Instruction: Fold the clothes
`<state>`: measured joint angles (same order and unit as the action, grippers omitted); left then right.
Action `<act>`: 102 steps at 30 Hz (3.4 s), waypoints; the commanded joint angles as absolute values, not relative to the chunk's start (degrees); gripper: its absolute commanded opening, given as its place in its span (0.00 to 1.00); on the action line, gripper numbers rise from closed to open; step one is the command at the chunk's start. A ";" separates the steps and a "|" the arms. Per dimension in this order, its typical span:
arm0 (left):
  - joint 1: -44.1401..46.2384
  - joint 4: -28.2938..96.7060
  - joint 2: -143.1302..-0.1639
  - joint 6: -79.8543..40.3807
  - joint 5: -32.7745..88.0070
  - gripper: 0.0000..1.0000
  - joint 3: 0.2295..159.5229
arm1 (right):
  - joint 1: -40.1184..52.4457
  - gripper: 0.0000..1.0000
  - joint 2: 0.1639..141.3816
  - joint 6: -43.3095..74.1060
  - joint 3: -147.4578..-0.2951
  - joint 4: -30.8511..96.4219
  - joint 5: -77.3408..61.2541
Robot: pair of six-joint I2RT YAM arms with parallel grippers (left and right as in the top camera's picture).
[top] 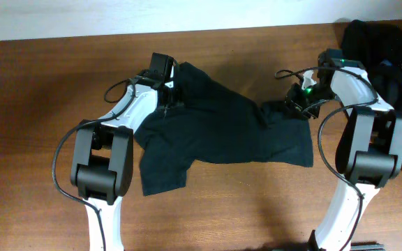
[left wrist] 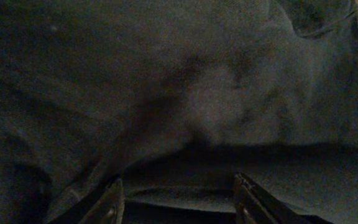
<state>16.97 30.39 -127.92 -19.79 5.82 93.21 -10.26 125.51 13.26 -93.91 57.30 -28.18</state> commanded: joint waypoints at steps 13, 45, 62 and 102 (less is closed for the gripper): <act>16.47 30.83 -130.28 -20.12 4.75 0.57 91.22 | -9.76 0.04 123.74 14.02 -92.60 55.40 -31.09; 16.45 29.32 -130.28 -20.12 2.26 0.58 91.22 | -10.13 0.04 120.36 31.99 -104.92 41.36 -24.47; 15.22 19.09 -125.32 -19.22 3.22 0.59 98.54 | -9.98 0.04 123.07 32.18 -104.90 38.04 -21.08; 9.58 9.69 -135.57 -13.17 5.41 0.00 99.70 | -7.84 0.04 123.20 32.05 -104.07 35.73 -12.95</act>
